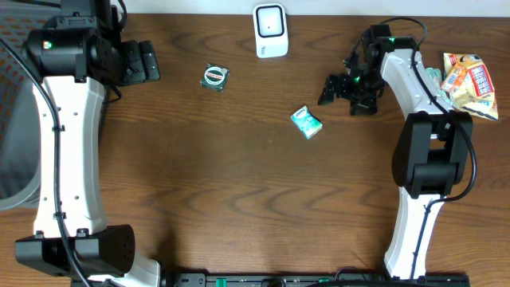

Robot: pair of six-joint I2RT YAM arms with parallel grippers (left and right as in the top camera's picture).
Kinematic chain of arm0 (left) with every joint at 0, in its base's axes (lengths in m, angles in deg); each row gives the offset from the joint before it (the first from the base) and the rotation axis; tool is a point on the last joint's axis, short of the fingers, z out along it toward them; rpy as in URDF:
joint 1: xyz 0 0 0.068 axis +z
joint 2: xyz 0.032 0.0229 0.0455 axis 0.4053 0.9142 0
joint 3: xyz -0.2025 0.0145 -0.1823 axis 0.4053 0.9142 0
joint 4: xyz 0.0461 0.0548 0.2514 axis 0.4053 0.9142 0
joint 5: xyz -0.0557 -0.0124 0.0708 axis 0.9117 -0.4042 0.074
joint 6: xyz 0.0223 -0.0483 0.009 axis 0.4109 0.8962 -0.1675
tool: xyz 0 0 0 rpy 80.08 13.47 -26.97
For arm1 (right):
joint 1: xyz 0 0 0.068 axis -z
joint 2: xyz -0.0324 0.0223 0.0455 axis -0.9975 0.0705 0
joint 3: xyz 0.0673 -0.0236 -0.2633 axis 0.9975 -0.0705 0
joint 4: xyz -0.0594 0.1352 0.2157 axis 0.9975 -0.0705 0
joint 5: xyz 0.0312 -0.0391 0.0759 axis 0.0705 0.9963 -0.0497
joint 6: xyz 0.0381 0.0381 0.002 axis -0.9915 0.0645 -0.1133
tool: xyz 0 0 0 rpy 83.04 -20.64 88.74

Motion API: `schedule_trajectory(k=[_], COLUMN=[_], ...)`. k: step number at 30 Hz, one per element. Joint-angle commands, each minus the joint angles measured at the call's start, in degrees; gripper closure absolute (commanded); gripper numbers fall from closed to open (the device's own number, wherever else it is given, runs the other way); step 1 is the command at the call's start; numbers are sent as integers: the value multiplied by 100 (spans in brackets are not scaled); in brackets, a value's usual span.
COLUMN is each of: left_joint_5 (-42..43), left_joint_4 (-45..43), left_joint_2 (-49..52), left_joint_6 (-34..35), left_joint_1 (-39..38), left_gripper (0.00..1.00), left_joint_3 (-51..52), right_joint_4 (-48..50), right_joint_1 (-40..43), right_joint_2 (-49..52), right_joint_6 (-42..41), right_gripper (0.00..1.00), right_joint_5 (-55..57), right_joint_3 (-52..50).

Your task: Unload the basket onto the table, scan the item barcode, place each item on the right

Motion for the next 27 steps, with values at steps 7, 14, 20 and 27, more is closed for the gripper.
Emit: schedule_trajectory(k=[7,14,20,27], left_joint_5=[-92,-92,-92,-92], left_joint_4=[0,0,0,0], left_joint_2=[22,22,22,22], left_joint_6=[50,50,50,50], left_joint_1=[24,24,24,22], left_gripper=[3,2,2,2], left_joint_3=[28,28,28,28], right_joint_4=[11,35,33,92], right_joint_1=[-31,-72,-111,-354], right_joint_2=[33,33,33,35], right_joint_6=[-37,-79,-72,361], right_gripper=[1,1,1,5], right_joint_5=[42,42,42,50], right_joint_3=[81,81,81,79])
